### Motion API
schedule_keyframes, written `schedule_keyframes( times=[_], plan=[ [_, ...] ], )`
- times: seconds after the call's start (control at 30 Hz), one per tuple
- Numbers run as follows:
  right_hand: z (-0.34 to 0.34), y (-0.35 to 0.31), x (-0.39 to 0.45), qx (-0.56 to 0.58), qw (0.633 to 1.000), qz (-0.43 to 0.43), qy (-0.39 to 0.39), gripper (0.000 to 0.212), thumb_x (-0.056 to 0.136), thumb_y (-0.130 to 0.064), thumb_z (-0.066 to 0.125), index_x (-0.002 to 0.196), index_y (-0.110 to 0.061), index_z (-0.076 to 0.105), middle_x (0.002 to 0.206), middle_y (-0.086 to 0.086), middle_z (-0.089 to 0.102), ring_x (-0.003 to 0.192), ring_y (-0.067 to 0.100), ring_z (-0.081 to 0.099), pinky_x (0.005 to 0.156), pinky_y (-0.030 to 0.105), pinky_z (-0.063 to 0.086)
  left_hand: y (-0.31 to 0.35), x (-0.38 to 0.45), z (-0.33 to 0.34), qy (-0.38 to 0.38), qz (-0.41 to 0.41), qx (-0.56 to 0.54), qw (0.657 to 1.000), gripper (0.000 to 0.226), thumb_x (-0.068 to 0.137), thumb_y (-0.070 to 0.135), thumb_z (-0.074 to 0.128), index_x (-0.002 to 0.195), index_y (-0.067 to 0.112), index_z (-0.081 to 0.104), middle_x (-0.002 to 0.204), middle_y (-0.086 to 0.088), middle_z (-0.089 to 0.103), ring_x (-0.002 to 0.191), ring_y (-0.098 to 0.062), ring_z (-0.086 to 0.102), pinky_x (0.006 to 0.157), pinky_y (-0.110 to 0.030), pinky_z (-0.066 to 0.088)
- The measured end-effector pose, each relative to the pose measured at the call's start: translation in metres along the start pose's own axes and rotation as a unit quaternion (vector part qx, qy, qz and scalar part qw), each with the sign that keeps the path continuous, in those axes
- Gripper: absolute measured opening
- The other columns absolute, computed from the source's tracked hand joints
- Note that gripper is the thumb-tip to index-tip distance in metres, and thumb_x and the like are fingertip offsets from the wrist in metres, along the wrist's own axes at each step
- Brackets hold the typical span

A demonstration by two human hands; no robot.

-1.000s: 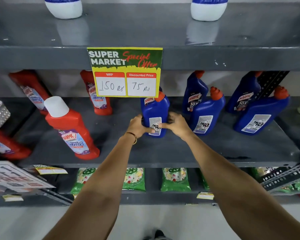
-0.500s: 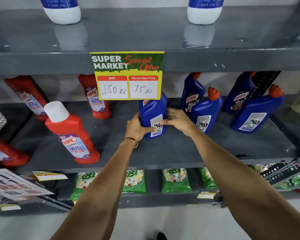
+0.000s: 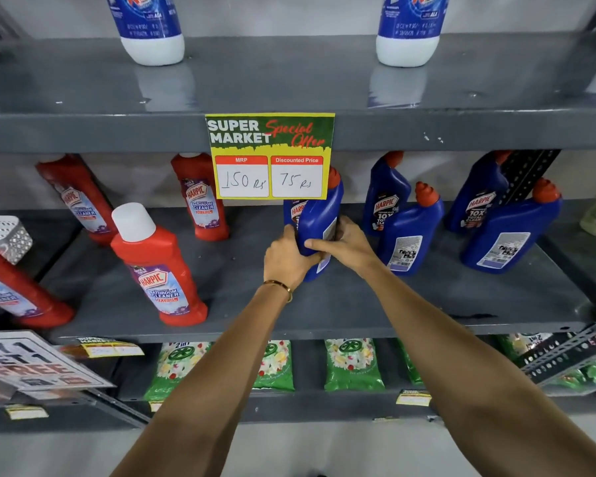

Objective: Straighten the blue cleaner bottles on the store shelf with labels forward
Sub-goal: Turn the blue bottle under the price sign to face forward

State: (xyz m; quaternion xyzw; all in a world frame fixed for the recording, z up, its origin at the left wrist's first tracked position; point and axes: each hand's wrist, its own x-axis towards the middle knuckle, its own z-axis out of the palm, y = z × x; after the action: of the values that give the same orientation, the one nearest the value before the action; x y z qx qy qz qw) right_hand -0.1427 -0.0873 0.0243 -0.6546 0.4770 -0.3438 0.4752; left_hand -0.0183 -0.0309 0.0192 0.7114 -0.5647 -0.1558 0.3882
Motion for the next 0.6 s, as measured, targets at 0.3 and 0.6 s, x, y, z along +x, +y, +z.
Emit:
schedule_keyframes(
  times=[0.3,0.6],
  plan=[
    [-0.015,-0.009,-0.005,0.062,0.996,-0.002,-0.059,0.052,0.066,-0.016,0.080,0.113,-0.010,0.060,0.115,0.008,0.068,0.107,0.021,0.064,0.099,0.041,0.049,-0.043,0.017,-0.027,-0.239,-0.143,-0.383,0.881,0.045,0.082,0.011,0.065,0.125,0.009,0.050,0.114,-0.002,0.062,0.115,-0.022,0.057,0.092,-0.027,0.050],
    [-0.022,-0.013,-0.010,0.175,0.964,0.021,-0.200,0.045,0.072,-0.010,0.067,0.116,-0.018,0.059,0.114,0.003,0.066,0.114,0.022,0.059,0.105,0.041,0.042,-0.051,0.003,-0.011,-0.368,-0.170,-0.501,0.765,0.085,0.048,0.038,0.088,0.120,0.008,0.056,0.098,-0.002,0.074,0.090,-0.016,0.071,0.083,-0.033,0.059]
  ],
)
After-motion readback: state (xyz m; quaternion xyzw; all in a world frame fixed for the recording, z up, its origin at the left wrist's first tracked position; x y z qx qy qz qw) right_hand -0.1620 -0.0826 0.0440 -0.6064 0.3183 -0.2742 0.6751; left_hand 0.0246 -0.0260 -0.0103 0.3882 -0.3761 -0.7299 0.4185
